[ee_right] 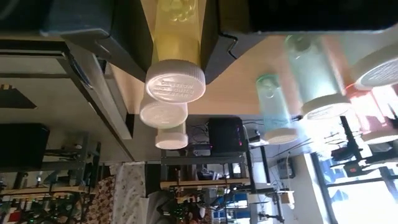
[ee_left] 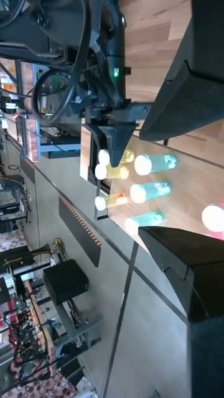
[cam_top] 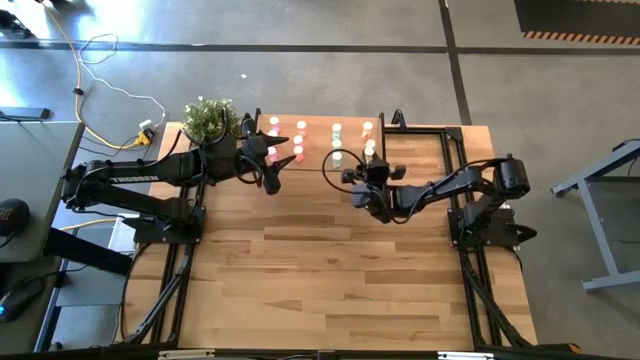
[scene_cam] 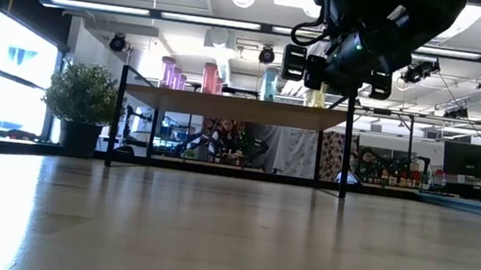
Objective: Pick and place medicine bottles onto shelf by color
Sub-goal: Put the yellow pill bottle on the shelf aligned with the other yellow pill bottles
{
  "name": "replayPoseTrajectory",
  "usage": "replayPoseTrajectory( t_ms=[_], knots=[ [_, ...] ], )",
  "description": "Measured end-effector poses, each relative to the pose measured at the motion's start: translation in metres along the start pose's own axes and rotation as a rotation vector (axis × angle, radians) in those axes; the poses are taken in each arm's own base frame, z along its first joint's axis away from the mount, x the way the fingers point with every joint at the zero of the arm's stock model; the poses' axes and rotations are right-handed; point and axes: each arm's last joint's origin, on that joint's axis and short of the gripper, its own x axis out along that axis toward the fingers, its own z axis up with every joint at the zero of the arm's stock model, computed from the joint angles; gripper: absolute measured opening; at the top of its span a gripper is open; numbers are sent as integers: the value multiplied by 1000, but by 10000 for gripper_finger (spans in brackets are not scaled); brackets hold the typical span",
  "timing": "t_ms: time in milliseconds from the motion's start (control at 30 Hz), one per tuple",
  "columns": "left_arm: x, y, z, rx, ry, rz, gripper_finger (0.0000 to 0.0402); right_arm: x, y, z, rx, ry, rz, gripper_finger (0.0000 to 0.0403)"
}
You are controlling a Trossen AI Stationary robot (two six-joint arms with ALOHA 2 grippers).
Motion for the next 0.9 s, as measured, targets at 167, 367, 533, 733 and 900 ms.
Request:
replayPoseTrajectory(
  t_ms=[167, 367, 533, 733, 900],
  knots=[
    [0, 0, -1, 2, 6, -1, 227, -8, 1, -1, -29, -4, 16, 108],
    [0, 0, -1, 2, 6, -1, 227, -10, 1, -1, -21, -15, 5, 108],
    [0, 0, -1, 1, 6, -1, 227, -9, 1, -1, -21, -16, -1, 108],
    [0, 0, 0, -1, 5, -1, 227, -5, 0, 0, -28, -21, -16, 108],
    [0, 0, 0, 0, 5, -1, 227, -10, 2, 1, -17, -21, -1, 108]
  ],
)
